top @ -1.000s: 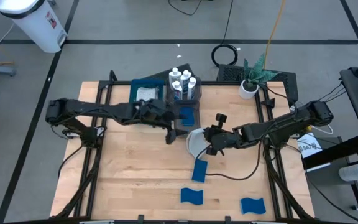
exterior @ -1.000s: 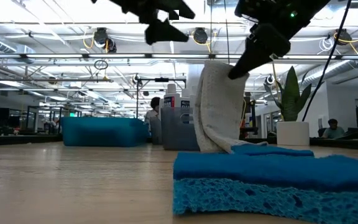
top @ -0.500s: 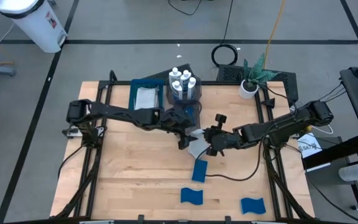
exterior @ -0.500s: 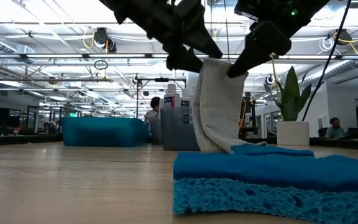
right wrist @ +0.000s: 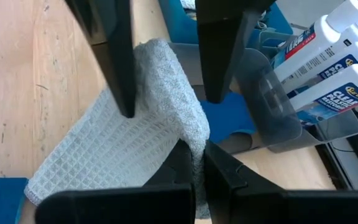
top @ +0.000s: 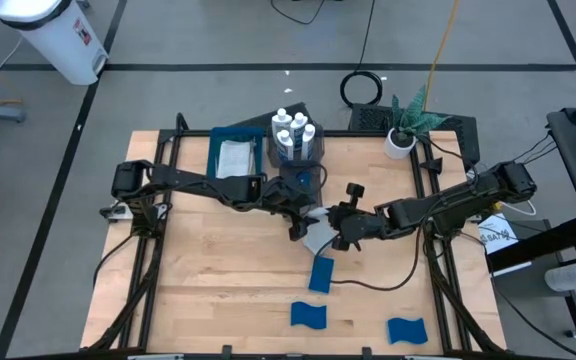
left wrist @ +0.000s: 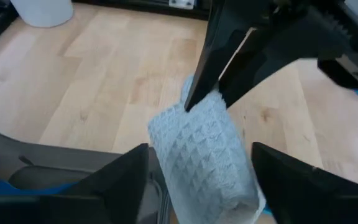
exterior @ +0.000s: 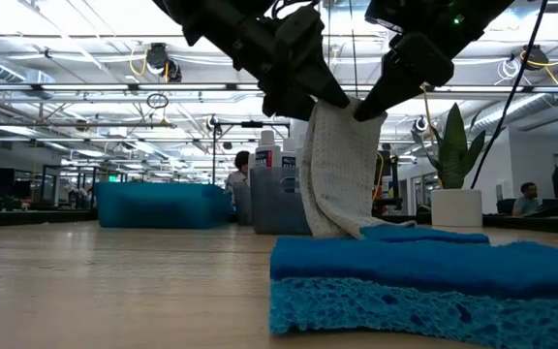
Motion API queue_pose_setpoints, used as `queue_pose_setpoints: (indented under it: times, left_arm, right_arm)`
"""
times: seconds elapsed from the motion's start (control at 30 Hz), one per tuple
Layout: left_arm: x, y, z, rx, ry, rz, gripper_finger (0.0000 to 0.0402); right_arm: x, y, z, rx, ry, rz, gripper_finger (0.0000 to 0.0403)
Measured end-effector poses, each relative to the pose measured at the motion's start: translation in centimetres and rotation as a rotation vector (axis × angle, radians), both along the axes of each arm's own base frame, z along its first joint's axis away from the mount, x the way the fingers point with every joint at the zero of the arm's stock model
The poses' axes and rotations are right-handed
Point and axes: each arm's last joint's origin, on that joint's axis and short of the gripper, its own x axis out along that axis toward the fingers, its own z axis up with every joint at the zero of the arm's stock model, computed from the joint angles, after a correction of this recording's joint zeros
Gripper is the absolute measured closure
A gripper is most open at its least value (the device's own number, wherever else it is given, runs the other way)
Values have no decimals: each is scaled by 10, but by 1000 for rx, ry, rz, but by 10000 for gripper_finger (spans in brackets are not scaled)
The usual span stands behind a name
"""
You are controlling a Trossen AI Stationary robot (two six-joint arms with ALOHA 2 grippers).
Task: Pick & Place Kitchen Items
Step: Put the gray microfiber towel into the blue bin
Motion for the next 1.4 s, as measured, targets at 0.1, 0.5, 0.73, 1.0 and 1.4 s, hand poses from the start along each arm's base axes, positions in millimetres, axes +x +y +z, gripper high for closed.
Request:
queue_pose_setpoints:
  times: [0.1,0.5,0.73,1.0,1.4]
  left_arm:
    - [0,0,0,-14,-3,10,174]
    - [-7,-1,8,14,16,-60,385]
    - [-37,-8,43,62,45,-129,372]
    - [-84,-21,95,229,-17,-235,379]
    - [-142,-22,121,306,105,-122,385]
  right_arm:
    - [0,0,0,0,1,1,403]
    - [-2,3,3,33,-13,18,394]
    - [-19,19,24,147,-73,162,379]
    - [-36,33,32,160,-108,248,385]
    - [-38,27,23,103,-99,198,390]
